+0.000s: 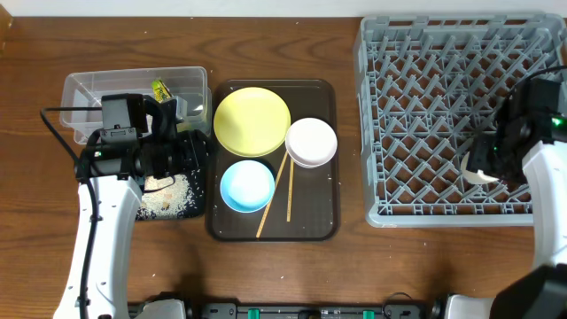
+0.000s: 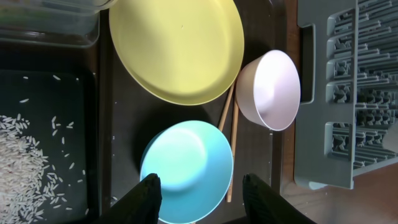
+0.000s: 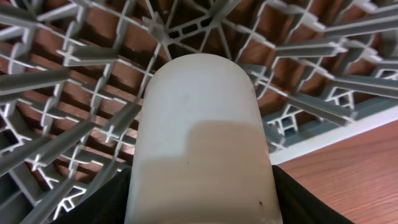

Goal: Sort waste into correct bins and load items into the dishwasher rack
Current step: 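Carry the cup right and lower it into the grey dish rack, then release the cup in the rack and raise the right gripper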

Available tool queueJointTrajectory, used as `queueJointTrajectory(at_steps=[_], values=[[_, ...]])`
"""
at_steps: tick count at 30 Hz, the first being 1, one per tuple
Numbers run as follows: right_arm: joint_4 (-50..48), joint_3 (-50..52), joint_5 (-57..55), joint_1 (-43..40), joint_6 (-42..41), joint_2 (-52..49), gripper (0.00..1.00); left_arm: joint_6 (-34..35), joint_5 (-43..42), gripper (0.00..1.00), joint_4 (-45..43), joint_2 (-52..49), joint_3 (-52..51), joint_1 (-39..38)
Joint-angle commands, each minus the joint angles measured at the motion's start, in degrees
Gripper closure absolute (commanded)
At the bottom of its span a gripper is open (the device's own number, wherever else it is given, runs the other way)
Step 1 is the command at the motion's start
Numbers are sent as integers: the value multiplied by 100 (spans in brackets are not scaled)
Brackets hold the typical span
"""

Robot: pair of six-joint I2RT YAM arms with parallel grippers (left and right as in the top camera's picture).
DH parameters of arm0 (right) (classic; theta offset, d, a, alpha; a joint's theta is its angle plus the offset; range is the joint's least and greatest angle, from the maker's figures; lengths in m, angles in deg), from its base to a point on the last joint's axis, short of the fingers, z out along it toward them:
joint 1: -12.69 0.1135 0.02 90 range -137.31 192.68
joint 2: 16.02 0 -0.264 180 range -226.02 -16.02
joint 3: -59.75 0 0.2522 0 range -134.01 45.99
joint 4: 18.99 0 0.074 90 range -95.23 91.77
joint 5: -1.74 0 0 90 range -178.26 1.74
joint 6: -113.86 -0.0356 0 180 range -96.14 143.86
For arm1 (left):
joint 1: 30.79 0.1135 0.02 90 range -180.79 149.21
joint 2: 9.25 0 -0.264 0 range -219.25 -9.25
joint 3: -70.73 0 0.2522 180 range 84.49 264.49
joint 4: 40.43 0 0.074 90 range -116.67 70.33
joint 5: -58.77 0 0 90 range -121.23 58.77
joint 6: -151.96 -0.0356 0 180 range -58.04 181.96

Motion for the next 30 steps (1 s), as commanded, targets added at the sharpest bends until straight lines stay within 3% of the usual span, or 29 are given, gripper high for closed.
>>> queueJointTrajectory(at_steps=[1, 2, 4, 9, 18, 22, 26, 30], values=[[63, -103, 192, -31, -9, -151, 63, -114, 52, 54, 20, 46, 63, 9], [85, -103, 267, -31, -9, -173, 38, -114, 52, 54, 20, 46, 63, 9], [105, -103, 361, -31, -9, -181, 13, -114, 52, 54, 20, 46, 63, 9], [125, -105, 433, -31, 17, -179, 4, -114, 55, 49, 24, 44, 63, 9], [166, -584, 938, 155, 269, 79, 12, -116, 874, 47, 468, 44, 61, 9], [92, -789, 968, 505, 273, 238, 24, -114, 911, 47, 485, 44, 48, 9], [-151, -778, 1893, 1047, 498, 258, 44, -114, 914, 47, 485, 44, 46, 9], [-328, -772, 1921, 1731, 570, 195, 49, -114, 914, 47, 487, 44, 46, 9]])
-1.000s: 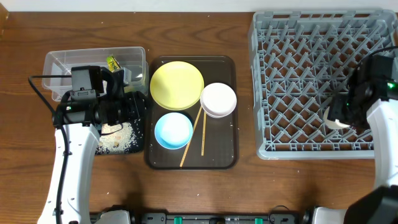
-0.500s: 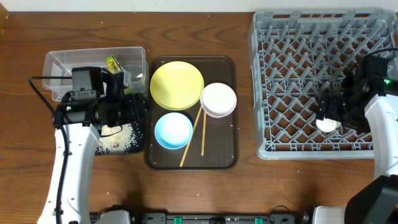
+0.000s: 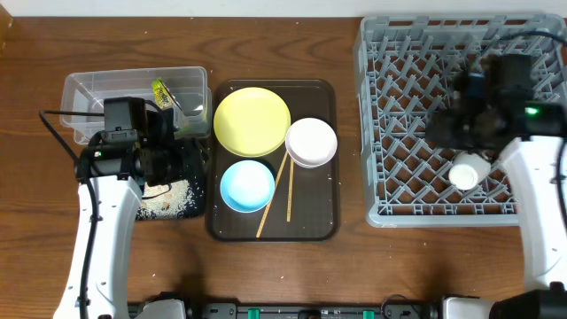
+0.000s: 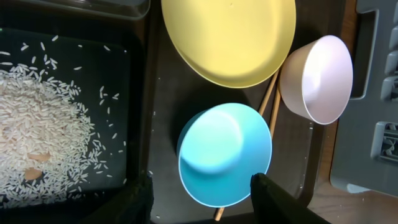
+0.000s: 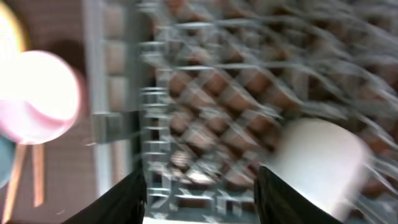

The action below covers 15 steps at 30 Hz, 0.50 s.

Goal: Sort waste into correct bins and load items into the dishwasher rack
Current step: 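Release the cup in the rack and raise the right gripper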

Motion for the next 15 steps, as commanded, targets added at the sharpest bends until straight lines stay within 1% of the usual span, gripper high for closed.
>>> queueJointTrajectory(at_steps=[1, 2, 3, 4, 5, 9, 15], values=[[-20, -72, 140, 544, 160, -33, 56, -96, 94, 47, 22, 44, 44, 9], [52, -72, -203, 717, 107, -46, 71, -96, 96, 47, 26, 44, 42, 9], [116, -72, -446, 796, 28, -55, 81, -96, 98, 47, 39, 46, 42, 9], [240, -72, -846, 868, -190, -55, 95, -96, 103, 47, 44, 44, 42, 9], [411, -72, -1307, 901, -474, -55, 99, -98, 116, 47, 48, 44, 42, 9], [994, -72, -2302, 772, -1027, -55, 99, -98, 116, 47, 42, 44, 42, 9], [1384, 17, -2240, 273, -1001, -94, 99, -96, 114, 47, 42, 44, 42, 9]])
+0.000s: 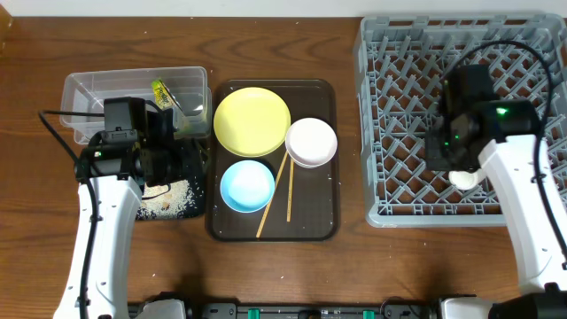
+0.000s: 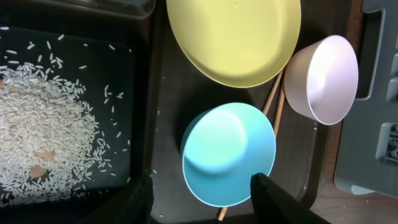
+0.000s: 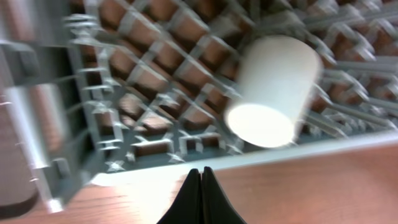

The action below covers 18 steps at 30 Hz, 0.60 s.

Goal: Sort waste into correct bins and load items into the dishwasher rack
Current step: 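Release the cup in the rack and raise the right gripper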

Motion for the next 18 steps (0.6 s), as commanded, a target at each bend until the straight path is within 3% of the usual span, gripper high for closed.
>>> queueJointTrajectory(at_steps=[1, 18], values=[[61, 76, -249, -282, -203, -63, 99, -94, 35, 47, 20, 44, 42, 9], [-758, 1198, -136, -1137, -203, -74, 99, -94, 35, 47, 22, 44, 42, 9]])
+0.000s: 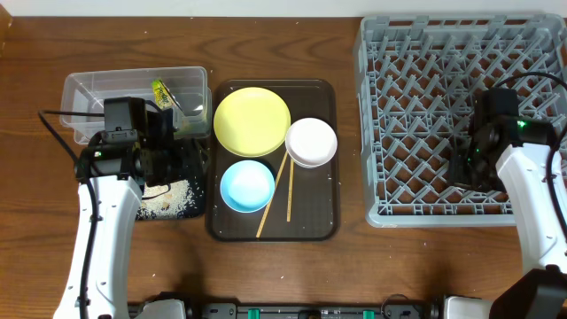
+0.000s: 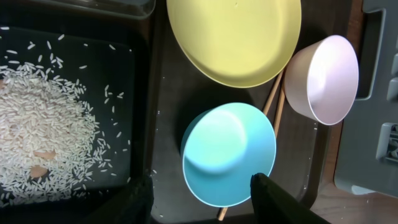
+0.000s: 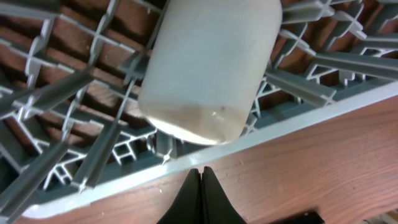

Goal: Sort waste into correct bins and load items into the dishwasher rack
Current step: 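Release the cup in the rack and raise the right gripper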

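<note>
A white cup (image 3: 211,68) lies tilted among the tines of the grey dishwasher rack (image 1: 425,213), near its front edge. My right gripper (image 3: 200,171) is shut and empty, just in front of the cup over the rack's rim; in the overhead view the right arm hides the cup. On the dark tray (image 1: 319,229) sit a yellow plate (image 2: 233,37), a pink bowl (image 2: 323,78), a blue bowl (image 2: 229,154) and two chopsticks (image 1: 288,190). My left gripper (image 2: 202,205) hangs open above the tray's left edge, beside the blue bowl.
A black bin (image 2: 134,68) holding scattered rice (image 2: 43,137) lies left of the tray. Behind it stands a clear plastic bin (image 1: 93,89) with a yellow wrapper (image 1: 161,91) inside. Brown tabletop surrounds everything.
My right arm has moved to the right over the rack's front and now covers the cup in the overhead view; the wrist camera is closer to the cup. The left arm is unchanged.
My right gripper first held the white cup low in the rack's front right. Then it stood open, away from the cup left lying in the rack. Later it was shut and empty, and now sits by the cup. The left gripper shifted slightly and stayed open.
</note>
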Available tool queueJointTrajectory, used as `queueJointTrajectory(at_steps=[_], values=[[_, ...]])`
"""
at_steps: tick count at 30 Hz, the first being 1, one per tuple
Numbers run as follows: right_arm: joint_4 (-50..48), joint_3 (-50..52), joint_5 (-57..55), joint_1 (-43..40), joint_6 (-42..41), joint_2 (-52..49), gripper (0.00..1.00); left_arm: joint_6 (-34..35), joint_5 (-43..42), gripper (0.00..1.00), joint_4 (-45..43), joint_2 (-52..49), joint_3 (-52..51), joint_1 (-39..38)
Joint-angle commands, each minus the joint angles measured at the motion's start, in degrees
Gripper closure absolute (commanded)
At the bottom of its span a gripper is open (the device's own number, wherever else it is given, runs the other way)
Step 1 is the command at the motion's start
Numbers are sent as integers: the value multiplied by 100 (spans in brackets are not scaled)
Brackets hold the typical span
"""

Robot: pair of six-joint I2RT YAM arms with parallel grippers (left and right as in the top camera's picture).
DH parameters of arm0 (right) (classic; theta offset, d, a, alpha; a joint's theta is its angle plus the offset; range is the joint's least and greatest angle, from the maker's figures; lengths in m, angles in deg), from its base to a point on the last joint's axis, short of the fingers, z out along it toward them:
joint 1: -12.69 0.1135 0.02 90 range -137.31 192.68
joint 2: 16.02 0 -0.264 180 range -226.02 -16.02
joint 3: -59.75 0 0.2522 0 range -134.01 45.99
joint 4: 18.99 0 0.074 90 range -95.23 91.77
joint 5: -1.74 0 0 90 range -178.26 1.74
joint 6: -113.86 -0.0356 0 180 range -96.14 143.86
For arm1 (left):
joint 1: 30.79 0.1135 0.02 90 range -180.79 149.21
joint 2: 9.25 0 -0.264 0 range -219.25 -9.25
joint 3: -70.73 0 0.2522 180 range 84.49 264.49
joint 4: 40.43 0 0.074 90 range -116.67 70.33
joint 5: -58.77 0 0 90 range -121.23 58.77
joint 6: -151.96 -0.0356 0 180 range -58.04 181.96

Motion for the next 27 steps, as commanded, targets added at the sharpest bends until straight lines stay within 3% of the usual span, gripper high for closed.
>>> queueJointTrajectory(at_steps=[1, 27], values=[[-138, 83, -33, -96, -98, -72, 99, -94, 33, 47, 24, 44, 42, 9], [-922, 118, -535, -315, -120, -214, 99, -94, 33, 47, 39, 44, 42, 9]])
